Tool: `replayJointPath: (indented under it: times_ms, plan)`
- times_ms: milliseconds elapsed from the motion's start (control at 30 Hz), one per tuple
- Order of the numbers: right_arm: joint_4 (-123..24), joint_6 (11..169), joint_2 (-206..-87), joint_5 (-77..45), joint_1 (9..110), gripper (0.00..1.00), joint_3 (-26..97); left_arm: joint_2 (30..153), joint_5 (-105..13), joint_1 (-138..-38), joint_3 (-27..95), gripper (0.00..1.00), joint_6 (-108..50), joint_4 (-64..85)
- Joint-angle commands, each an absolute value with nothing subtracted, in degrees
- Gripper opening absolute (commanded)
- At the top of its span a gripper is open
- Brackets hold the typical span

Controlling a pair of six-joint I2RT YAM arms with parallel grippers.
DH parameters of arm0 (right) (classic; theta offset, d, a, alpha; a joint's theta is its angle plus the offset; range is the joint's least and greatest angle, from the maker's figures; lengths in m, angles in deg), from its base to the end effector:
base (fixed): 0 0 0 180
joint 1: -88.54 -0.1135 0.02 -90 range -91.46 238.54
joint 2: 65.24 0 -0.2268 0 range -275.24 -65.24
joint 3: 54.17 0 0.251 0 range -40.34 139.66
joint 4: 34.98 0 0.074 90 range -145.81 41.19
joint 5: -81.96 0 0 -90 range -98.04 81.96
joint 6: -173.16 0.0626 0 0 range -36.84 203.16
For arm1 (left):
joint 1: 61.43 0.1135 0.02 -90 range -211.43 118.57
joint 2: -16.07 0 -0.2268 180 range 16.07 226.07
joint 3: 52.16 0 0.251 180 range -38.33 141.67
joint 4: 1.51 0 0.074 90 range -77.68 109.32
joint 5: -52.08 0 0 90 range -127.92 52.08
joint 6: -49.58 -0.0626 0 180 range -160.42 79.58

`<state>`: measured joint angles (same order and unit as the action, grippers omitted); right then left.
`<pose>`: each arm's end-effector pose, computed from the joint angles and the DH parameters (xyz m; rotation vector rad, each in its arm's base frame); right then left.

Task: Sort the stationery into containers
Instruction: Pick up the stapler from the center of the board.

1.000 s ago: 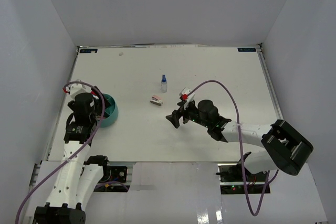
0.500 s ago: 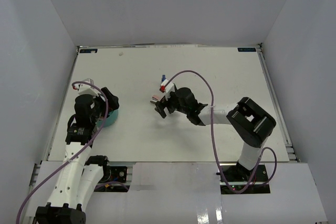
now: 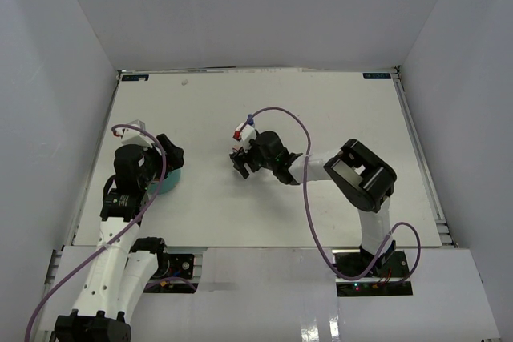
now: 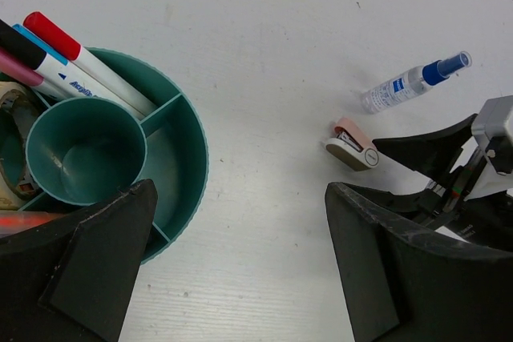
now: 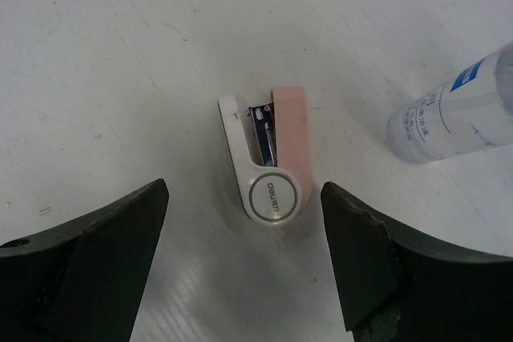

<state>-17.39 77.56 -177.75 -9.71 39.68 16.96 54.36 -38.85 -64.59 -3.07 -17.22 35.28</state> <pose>0.2750 0.3176 0.1020 -0.9427 1.7898 0.5136 0.2109 -0.0127 0.2412 -0.3444 2.0086 -0.3065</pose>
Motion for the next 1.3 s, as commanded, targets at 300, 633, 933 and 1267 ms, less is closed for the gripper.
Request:
replayJointPath:
  times_ms: [300, 633, 933, 1267]
  plan:
    - [-18.58, 77.72, -182.49, -8.48, 40.12, 0.74, 20.92, 54.57, -41.35, -64.68, -3.44, 0.97, -17.39, 34.03]
    - [-16.21, 78.42, -178.72, -8.31, 40.12, 0.53, 15.40, 58.43, -51.18, -64.68, -2.21, 0.97, -15.82, 34.20]
    - [-10.41, 80.53, -169.93, -11.64, 39.85, 0.43, 6.25, 64.85, -67.71, -65.29, 3.24, 0.98, -7.73, 35.08]
    - [-7.51, 80.27, -155.17, -14.54, 36.96, 0.41, -0.96, 72.05, -65.00, -76.10, 7.37, 0.98, -0.79, 35.00]
